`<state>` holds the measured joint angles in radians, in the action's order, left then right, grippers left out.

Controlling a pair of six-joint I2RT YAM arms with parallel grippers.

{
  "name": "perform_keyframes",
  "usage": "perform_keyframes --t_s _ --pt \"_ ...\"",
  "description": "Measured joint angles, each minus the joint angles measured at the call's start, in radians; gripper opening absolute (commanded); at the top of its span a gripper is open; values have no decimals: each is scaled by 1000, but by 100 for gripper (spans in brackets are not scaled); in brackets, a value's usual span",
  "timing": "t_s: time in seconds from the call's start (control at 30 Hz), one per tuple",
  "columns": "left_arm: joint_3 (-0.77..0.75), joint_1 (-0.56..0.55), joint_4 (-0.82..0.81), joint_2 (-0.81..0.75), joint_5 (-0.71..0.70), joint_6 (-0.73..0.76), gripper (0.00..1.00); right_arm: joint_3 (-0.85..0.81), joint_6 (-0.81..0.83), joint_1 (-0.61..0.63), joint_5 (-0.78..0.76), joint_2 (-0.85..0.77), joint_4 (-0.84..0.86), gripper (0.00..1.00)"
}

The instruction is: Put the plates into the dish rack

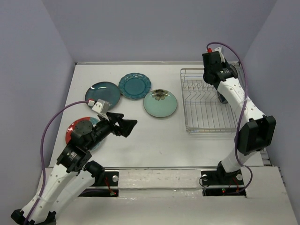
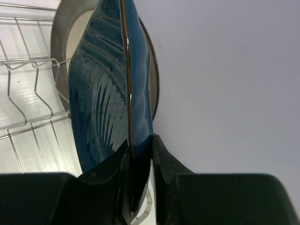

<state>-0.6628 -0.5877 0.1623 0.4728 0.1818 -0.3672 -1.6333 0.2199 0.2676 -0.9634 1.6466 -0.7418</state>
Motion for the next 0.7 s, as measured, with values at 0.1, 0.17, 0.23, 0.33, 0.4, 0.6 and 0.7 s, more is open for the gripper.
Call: perform_keyframes --t_s 0.1,0.17,0.23,0.33,0.4,0.6,0.7 --pt "0 -3 0 -2 0 0 99 1 48 0 24 26 50 7" --pt "0 -6 0 -3 -1 0 99 3 66 0 42 36 79 7" --pt "0 -7 0 -4 -3 0 99 4 83 1 53 48 102 7" --pt "0 -6 1 -4 -11 0 99 11 102 1 69 92 130 7" --pt "0 -6 3 -5 -15 0 99 14 103 1 73 114 136 7" --pt "0 -6 4 -6 -21 0 99 21 111 14 95 180 184 7" --pt "0 -6 6 -6 -22 0 99 21 113 17 92 178 190 7"
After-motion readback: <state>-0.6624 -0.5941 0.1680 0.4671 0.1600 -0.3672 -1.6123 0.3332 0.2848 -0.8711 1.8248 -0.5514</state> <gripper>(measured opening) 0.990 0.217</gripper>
